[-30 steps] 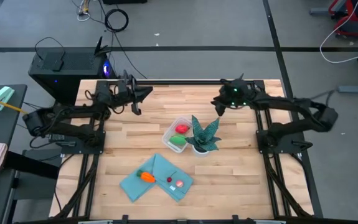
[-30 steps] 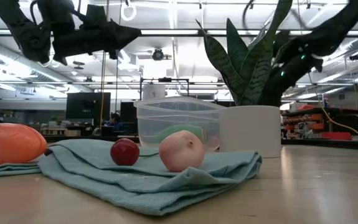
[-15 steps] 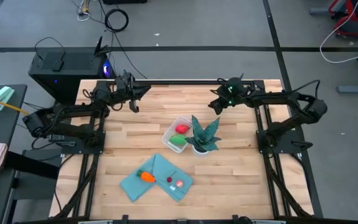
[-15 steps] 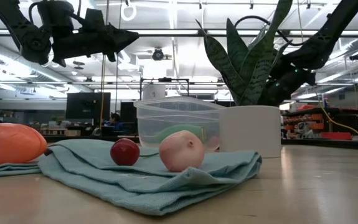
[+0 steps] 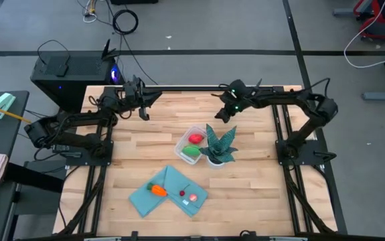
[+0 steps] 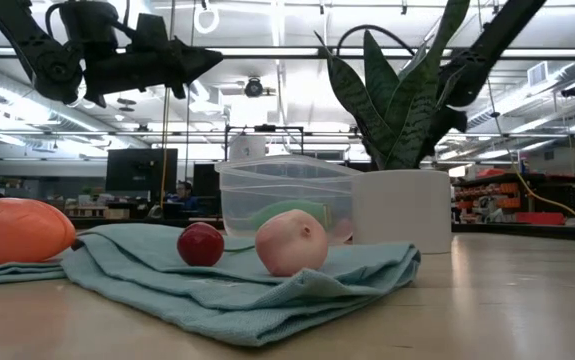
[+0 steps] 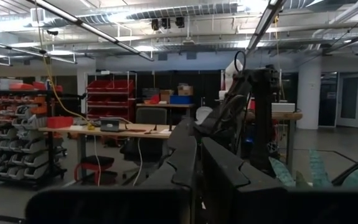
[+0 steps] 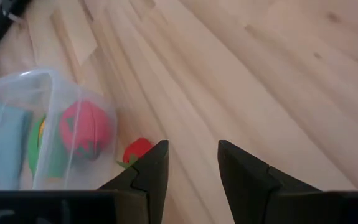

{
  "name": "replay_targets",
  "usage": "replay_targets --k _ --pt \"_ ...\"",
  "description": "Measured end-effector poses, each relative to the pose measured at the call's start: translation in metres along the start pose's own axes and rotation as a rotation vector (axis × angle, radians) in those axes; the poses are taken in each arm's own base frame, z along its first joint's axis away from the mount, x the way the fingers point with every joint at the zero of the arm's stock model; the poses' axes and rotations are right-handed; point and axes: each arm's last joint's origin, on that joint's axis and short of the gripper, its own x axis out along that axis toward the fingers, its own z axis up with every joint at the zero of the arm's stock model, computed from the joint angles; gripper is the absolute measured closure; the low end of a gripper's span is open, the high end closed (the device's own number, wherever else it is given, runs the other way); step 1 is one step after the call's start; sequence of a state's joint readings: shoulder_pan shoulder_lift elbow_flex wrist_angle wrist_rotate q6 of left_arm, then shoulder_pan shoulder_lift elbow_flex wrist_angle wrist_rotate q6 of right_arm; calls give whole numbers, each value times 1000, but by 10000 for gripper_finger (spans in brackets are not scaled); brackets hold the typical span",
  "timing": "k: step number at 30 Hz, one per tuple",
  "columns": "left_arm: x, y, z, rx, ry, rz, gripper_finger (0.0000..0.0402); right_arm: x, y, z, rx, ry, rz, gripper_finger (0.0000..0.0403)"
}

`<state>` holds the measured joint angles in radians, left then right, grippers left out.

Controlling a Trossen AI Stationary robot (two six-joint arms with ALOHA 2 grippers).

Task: Pick and placing Produce into tupperware
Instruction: Put the strawberry into the container

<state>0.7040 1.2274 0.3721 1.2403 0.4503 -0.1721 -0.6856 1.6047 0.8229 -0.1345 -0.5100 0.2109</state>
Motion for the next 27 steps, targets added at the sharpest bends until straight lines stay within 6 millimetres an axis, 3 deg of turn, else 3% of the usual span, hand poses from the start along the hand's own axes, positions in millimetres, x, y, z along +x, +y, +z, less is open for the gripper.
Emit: replay_targets --k 7,27 --pt "0 0 -2 -8 17 3 360 6 1 12 57 114 20 258" --pt "0 0 -2 -7 18 3 361 30 6 -2 -45 220 13 248"
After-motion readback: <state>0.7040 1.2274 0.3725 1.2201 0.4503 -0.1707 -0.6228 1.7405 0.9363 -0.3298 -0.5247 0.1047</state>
